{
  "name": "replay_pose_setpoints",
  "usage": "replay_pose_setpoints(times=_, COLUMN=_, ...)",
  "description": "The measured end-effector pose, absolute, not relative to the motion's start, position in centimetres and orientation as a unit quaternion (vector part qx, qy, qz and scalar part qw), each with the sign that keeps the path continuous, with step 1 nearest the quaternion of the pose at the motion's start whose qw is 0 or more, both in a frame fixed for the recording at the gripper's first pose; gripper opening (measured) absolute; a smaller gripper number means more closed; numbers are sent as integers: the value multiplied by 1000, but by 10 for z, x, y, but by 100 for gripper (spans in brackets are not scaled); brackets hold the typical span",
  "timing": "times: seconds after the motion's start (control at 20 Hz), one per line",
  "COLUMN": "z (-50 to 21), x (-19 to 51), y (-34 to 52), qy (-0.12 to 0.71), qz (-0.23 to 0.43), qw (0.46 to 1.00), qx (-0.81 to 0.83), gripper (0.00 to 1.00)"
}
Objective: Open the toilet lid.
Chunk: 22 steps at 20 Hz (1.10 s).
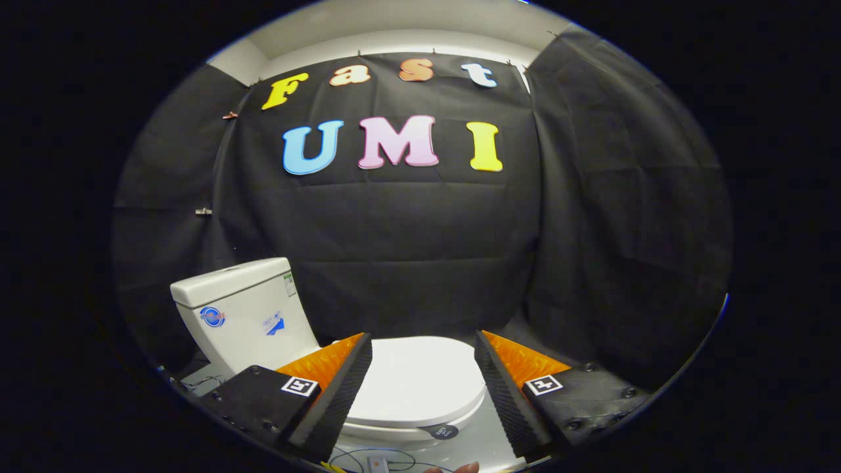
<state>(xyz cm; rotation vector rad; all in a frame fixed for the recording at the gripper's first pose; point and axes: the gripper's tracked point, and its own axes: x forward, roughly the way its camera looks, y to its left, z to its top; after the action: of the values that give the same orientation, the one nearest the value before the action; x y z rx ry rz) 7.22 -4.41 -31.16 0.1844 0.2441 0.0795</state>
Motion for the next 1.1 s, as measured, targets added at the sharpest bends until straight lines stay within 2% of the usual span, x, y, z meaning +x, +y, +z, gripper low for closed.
replay_pose_setpoints(times=0.3, z=-421, x=67, y=-61, qy=258, qz=56, qw=943, qx=202, gripper=98)
replay_pose_setpoints(times=0.55, z=-494, x=61, y=-77, qy=366, qz=47, qw=875, qx=313, gripper=98)
replay_pose_setpoints(times=0.75, z=-540, x=53, y=-69, qy=438, qz=66, qw=808, qx=388, gripper=98)
replay_pose_setpoints(times=1.1, z=-572, x=58, y=-68, qy=471, qz=84, qw=742, qx=469, gripper=98)
